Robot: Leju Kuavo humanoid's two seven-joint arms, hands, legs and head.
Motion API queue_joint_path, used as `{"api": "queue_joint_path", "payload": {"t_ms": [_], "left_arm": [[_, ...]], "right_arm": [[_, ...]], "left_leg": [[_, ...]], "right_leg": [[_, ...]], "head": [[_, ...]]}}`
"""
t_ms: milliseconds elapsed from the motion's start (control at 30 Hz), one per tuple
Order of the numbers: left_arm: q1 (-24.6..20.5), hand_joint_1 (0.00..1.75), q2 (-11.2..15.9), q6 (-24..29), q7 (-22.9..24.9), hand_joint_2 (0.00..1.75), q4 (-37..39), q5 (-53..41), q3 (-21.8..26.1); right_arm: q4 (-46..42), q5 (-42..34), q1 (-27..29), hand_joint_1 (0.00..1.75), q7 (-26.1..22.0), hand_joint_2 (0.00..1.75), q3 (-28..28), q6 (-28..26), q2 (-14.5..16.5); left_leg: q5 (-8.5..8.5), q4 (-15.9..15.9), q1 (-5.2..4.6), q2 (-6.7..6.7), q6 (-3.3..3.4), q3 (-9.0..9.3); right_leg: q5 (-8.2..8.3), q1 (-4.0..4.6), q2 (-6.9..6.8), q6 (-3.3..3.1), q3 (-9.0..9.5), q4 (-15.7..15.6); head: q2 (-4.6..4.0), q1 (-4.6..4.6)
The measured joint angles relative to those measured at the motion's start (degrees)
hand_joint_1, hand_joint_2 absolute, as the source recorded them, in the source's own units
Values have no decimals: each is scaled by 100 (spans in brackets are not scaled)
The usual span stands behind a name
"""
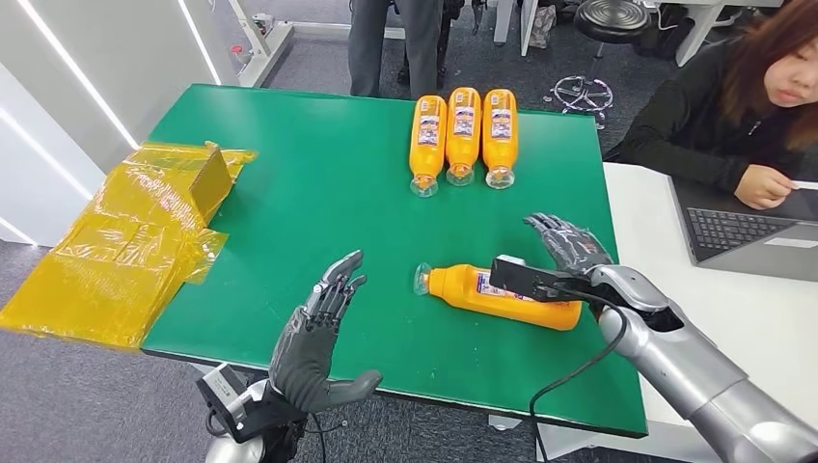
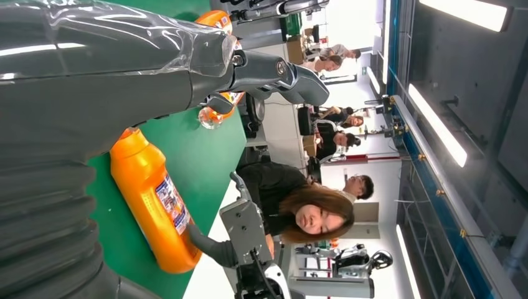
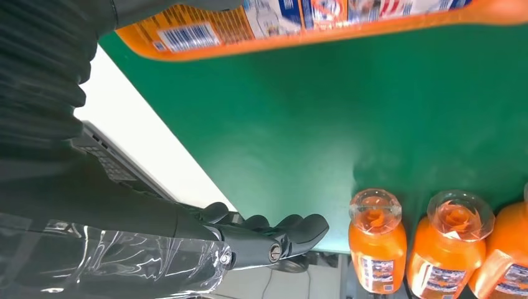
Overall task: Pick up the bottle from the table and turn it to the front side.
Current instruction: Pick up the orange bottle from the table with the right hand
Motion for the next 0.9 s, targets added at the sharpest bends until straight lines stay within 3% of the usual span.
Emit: {"api": "queue_joint_path", "payload": {"t_ms": [167, 467, 900], "left_arm": [[-28, 0, 0, -3, -1, 175, 26, 1, 1], [-172, 0, -2, -107, -1, 175, 114, 25, 1], [-318, 0, -1, -198, -2, 175, 340, 60, 0]], "right_arm": [[179, -126, -140, 0, -44, 175, 91, 183, 51], [934, -777, -784, 0, -235, 175, 410, 1140, 202], [1946, -1108, -1120, 0, -434, 175, 972, 992, 625]], "left_leg": [[0, 0, -1, 0, 0, -2], [0, 1, -1, 1, 0, 0], [-1, 0, 2, 3, 0, 25]], "right_leg": [[0, 0, 1, 0, -1, 0], [1, 0, 1, 1, 1, -1], [0, 2, 6, 1, 21, -4]], "head": [[0, -1], [0, 0], [0, -1]]}}
